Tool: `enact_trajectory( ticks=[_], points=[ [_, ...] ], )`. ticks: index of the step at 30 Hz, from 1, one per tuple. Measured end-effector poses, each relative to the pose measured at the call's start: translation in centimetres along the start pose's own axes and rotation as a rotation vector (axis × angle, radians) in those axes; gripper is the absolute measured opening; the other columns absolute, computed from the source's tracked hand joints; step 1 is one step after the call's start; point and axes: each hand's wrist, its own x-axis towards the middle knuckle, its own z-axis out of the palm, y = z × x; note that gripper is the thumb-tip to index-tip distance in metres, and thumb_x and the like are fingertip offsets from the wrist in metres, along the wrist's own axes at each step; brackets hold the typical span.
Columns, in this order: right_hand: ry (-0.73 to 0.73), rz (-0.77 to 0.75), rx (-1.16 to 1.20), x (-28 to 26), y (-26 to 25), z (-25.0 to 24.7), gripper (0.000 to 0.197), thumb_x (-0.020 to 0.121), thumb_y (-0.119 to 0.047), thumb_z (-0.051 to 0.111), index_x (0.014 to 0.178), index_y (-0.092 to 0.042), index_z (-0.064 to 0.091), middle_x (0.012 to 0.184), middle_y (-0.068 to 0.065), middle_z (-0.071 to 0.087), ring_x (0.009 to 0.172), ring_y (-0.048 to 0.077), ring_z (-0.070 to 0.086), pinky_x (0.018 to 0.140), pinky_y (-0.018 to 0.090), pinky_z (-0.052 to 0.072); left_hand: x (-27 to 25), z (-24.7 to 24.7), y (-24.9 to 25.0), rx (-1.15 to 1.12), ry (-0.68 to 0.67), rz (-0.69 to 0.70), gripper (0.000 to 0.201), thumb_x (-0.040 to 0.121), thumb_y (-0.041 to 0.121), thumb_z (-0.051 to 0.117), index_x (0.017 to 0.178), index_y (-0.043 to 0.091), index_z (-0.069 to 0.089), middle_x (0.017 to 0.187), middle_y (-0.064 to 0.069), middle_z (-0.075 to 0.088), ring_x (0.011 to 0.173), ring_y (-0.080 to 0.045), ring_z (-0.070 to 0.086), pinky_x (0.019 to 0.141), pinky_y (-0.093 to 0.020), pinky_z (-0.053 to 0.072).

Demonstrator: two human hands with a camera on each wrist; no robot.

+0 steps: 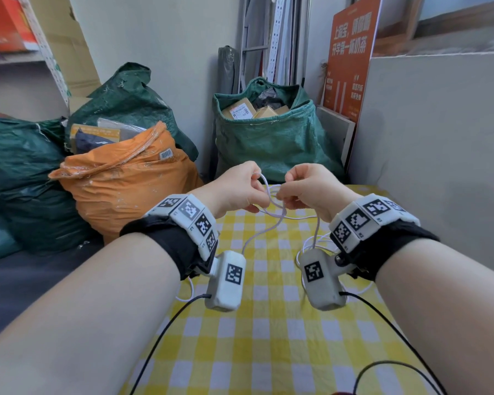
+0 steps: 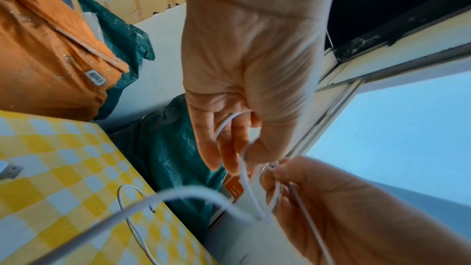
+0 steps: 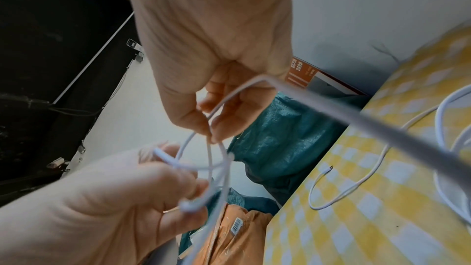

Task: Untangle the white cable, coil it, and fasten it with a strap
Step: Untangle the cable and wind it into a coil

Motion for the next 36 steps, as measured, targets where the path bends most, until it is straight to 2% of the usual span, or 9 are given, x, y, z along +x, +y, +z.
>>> enact_trajectory(
  ticks=[4,7,9,11,14,19,23,29,36],
  points=[
    [0.007,0.010,0.021,0.5,-0.2,-0.5,0.032,0.080,0.005,0.058,0.062,-0.016,0.042,0.062,0.005,0.050,0.056,0.016,0.052,0.052,0.025,0.051,0.7,-0.5,-0.7,0.470,0.102,0.197,0.040,0.067,-0.010,0.058,0.067,0.020,0.031,0.070,-0.003,0.053,0.069,-0.023,0.057,0.055,-0.030,0.041],
    [-0.032,0.050,0.135,0.4,-0.1,-0.9,0.033,0.089,0.002,0.052,0.069,-0.020,0.039,0.065,0.002,0.051,0.055,0.015,0.055,0.047,0.021,0.046,0.8,-1.1,-2.0,0.501,0.089,0.264,0.039,0.066,-0.013,0.058,0.063,0.019,0.034,0.064,0.002,0.056,0.069,-0.014,0.061,0.056,-0.026,0.042],
    [-0.031,0.056,0.138,0.2,-0.1,-1.2,0.031,0.090,0.000,0.049,0.070,-0.022,0.039,0.064,0.001,0.049,0.049,0.012,0.046,0.039,0.018,0.034,0.7,-1.4,-2.8,0.532,0.124,0.262,0.039,0.067,-0.011,0.059,0.065,0.020,0.035,0.065,0.003,0.056,0.067,-0.015,0.057,0.055,-0.021,0.040],
    [-0.028,0.040,0.066,0.2,0.0,-1.4,0.025,0.090,-0.003,0.050,0.075,-0.021,0.043,0.063,0.001,0.049,0.046,0.010,0.039,0.035,0.017,0.023,0.6,-1.7,-3.4,0.521,0.175,0.236,0.037,0.068,-0.010,0.057,0.068,0.019,0.035,0.066,0.003,0.054,0.066,-0.019,0.053,0.056,-0.025,0.043],
    [-0.014,0.014,-0.094,0.1,0.2,-1.5,0.014,0.089,-0.008,0.056,0.079,-0.018,0.053,0.061,0.000,0.053,0.046,0.009,0.040,0.035,0.017,0.021,0.7,-2.0,-3.8,0.347,0.230,0.140,0.030,0.079,-0.010,0.052,0.074,0.016,0.037,0.073,-0.003,0.051,0.064,-0.015,0.060,0.056,-0.036,0.054],
    [0.008,0.015,-0.192,0.0,0.6,-2.0,0.013,0.088,-0.017,0.064,0.076,-0.013,0.067,0.056,-0.003,0.053,0.042,0.007,0.037,0.035,0.016,0.024,0.6,-2.7,-3.6,-0.304,0.392,-0.063,0.017,0.096,0.004,0.048,0.082,0.013,0.046,0.076,-0.009,0.049,0.058,-0.017,0.053,0.047,-0.023,0.053],
    [0.067,0.020,-0.264,0.4,0.8,-2.0,0.021,0.092,-0.015,0.053,0.073,-0.010,0.062,0.060,0.000,0.056,0.046,0.010,0.042,0.033,0.016,0.027,0.0,-3.1,-2.6,-0.620,0.314,-0.130,0.023,0.100,0.007,0.039,0.082,0.012,0.051,0.067,-0.004,0.043,0.045,-0.009,0.042,0.044,-0.020,0.048],
    [0.255,0.096,-0.265,1.3,1.9,-3.7,0.031,0.094,-0.013,0.044,0.064,-0.013,0.053,0.059,0.001,0.054,0.045,0.013,0.038,0.041,0.023,0.028,-0.6,-4.7,-2.8,-0.687,0.094,-0.219,0.056,0.099,0.052,0.026,0.074,0.011,0.054,0.057,-0.008,0.058,0.047,-0.016,0.047,0.071,-0.045,0.056],
    [0.149,0.174,-0.362,1.5,2.5,-3.0,0.020,0.095,-0.016,0.051,0.078,-0.014,0.060,0.067,-0.001,0.059,0.050,0.013,0.040,0.045,0.025,0.033,-0.7,-3.7,-2.5,-0.668,0.053,-0.282,0.062,0.099,0.054,0.023,0.090,0.006,0.061,0.056,-0.012,0.058,0.041,-0.017,0.041,0.062,-0.040,0.057]
  ],
)
